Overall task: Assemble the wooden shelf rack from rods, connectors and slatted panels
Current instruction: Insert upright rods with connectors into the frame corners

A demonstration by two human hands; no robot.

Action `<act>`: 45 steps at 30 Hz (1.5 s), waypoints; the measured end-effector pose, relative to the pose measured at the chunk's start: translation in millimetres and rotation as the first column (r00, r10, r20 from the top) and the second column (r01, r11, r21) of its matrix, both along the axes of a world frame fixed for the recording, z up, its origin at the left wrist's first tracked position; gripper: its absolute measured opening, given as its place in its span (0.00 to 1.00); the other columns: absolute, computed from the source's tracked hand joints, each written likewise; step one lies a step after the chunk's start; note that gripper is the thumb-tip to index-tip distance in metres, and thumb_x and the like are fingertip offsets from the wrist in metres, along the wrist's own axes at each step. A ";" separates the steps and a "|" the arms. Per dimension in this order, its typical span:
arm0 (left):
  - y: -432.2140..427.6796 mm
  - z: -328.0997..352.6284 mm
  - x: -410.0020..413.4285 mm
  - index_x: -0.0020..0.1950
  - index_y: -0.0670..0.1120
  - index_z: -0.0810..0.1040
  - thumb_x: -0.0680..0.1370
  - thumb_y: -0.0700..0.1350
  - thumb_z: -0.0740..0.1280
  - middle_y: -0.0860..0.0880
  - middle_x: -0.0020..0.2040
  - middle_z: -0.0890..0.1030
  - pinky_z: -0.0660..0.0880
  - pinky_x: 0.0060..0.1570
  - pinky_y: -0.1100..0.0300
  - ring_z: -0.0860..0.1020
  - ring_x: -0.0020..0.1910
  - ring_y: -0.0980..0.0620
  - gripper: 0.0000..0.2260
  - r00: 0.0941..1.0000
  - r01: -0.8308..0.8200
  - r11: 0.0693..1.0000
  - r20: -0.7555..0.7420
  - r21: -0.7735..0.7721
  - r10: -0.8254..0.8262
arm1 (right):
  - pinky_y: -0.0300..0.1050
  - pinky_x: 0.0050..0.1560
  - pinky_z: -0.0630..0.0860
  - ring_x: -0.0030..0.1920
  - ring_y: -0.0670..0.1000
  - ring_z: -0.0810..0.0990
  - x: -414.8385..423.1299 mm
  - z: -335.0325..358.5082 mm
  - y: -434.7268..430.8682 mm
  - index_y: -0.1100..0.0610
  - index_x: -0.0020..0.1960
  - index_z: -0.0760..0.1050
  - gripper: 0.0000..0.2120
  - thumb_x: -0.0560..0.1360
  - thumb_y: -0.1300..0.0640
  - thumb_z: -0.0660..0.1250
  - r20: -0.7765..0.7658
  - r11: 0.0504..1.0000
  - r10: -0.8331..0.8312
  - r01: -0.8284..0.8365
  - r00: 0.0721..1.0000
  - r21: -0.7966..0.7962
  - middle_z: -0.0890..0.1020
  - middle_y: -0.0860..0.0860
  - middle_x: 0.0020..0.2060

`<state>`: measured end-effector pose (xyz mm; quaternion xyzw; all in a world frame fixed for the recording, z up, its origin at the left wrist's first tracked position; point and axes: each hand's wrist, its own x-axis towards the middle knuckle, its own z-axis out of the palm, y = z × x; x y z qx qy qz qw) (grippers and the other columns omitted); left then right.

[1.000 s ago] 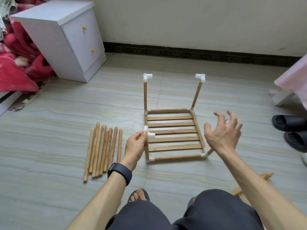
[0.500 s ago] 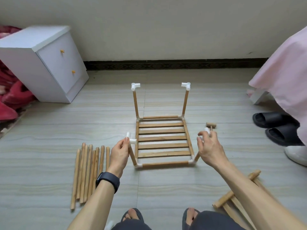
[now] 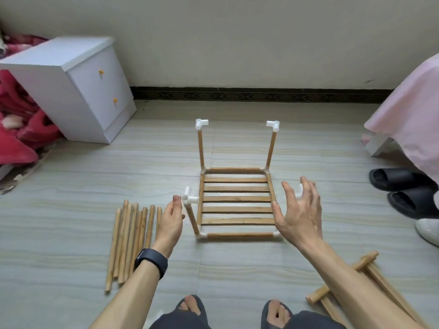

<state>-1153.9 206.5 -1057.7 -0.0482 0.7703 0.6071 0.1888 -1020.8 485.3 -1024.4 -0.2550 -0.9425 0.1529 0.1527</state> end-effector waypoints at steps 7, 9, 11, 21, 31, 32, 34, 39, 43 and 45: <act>-101.2 -47.5 12.9 0.79 0.46 0.63 0.83 0.59 0.59 0.43 0.77 0.68 0.65 0.71 0.50 0.67 0.75 0.42 0.28 0.991 -0.049 0.905 0.095 -0.423 0.098 | 0.63 0.74 0.64 0.78 0.62 0.62 -52.5 15.7 -119.6 0.55 0.72 0.74 0.27 0.77 0.44 0.67 -0.029 0.854 0.512 -0.505 0.858 0.126 0.68 0.59 0.75; -129.7 -65.2 13.9 0.80 0.45 0.60 0.82 0.60 0.60 0.41 0.77 0.66 0.65 0.71 0.50 0.65 0.76 0.41 0.31 0.983 -0.003 0.835 0.153 -0.551 0.105 | 0.65 0.73 0.65 0.78 0.63 0.63 -75.8 18.7 -151.2 0.54 0.71 0.75 0.27 0.77 0.42 0.66 0.014 0.760 0.625 -0.612 0.781 0.217 0.68 0.59 0.76; -150.9 -81.2 11.2 0.80 0.45 0.59 0.82 0.59 0.60 0.40 0.77 0.64 0.65 0.72 0.49 0.64 0.76 0.40 0.31 0.970 0.050 0.764 0.213 -0.644 0.116 | 0.68 0.73 0.64 0.78 0.62 0.62 -100.6 18.7 -173.3 0.53 0.71 0.75 0.27 0.76 0.41 0.68 0.091 0.691 0.672 -0.667 0.735 0.279 0.68 0.59 0.77; -193.3 -147.9 -22.5 0.77 0.45 0.59 0.80 0.43 0.57 0.40 0.73 0.66 0.69 0.63 0.46 0.68 0.69 0.37 0.24 0.899 0.166 0.556 0.356 -0.815 0.253 | 0.67 0.71 0.62 0.76 0.58 0.68 -118.2 -44.8 -178.9 0.63 0.58 0.80 0.18 0.74 0.51 0.69 0.207 0.647 0.645 -0.670 0.736 0.365 0.75 0.55 0.70; -198.3 -162.6 -35.4 0.64 0.37 0.76 0.83 0.47 0.61 0.36 0.62 0.77 0.74 0.52 0.50 0.77 0.60 0.35 0.16 0.904 0.056 0.541 0.273 -0.839 0.329 | 0.63 0.71 0.62 0.78 0.55 0.64 -120.2 -42.1 -176.6 0.59 0.57 0.80 0.22 0.75 0.44 0.62 0.242 0.631 0.661 -0.700 0.711 0.333 0.73 0.53 0.72; -198.9 -159.1 -37.7 0.63 0.37 0.77 0.84 0.47 0.61 0.36 0.61 0.78 0.72 0.50 0.51 0.77 0.59 0.35 0.15 0.903 0.032 0.548 0.259 -0.836 0.342 | 0.63 0.71 0.62 0.78 0.55 0.63 -122.8 -41.7 -177.0 0.58 0.58 0.80 0.23 0.75 0.43 0.61 0.265 0.628 0.666 -0.716 0.697 0.305 0.73 0.52 0.72; -195.8 -140.3 -39.5 0.60 0.36 0.78 0.84 0.46 0.60 0.36 0.58 0.80 0.73 0.48 0.52 0.78 0.56 0.36 0.15 0.908 0.011 0.573 0.248 -0.819 0.337 | 0.64 0.73 0.61 0.80 0.54 0.59 -124.0 -32.8 -176.9 0.55 0.62 0.79 0.24 0.74 0.40 0.62 0.310 0.628 0.685 -0.750 0.659 0.207 0.72 0.51 0.73; -162.2 -55.3 -41.4 0.60 0.42 0.75 0.85 0.49 0.57 0.42 0.51 0.82 0.78 0.49 0.49 0.81 0.50 0.41 0.13 0.989 -0.121 0.726 -0.021 -0.677 0.145 | 0.63 0.77 0.56 0.79 0.46 0.59 -121.3 11.1 -170.5 0.50 0.70 0.73 0.27 0.77 0.36 0.63 0.127 0.671 0.741 -0.714 0.660 -0.200 0.73 0.45 0.72; -109.9 28.4 -26.5 0.61 0.50 0.75 0.84 0.49 0.61 0.52 0.44 0.77 0.69 0.38 0.54 0.76 0.41 0.49 0.08 0.834 -0.059 0.777 -0.458 -0.627 -0.307 | 0.36 0.48 0.76 0.48 0.40 0.82 -97.0 59.2 -153.8 0.47 0.65 0.73 0.37 0.67 0.23 0.66 -0.184 0.620 0.430 -0.437 0.884 -0.652 0.84 0.44 0.51; -80.2 59.9 -16.2 0.63 0.52 0.75 0.83 0.50 0.64 0.54 0.45 0.77 0.67 0.34 0.57 0.75 0.41 0.50 0.10 0.676 -0.045 0.749 -0.572 -0.662 -0.465 | 0.38 0.35 0.76 0.34 0.45 0.81 -85.7 73.7 -138.9 0.52 0.62 0.75 0.37 0.65 0.25 0.71 -0.206 0.284 0.220 -0.265 0.953 -0.922 0.84 0.48 0.43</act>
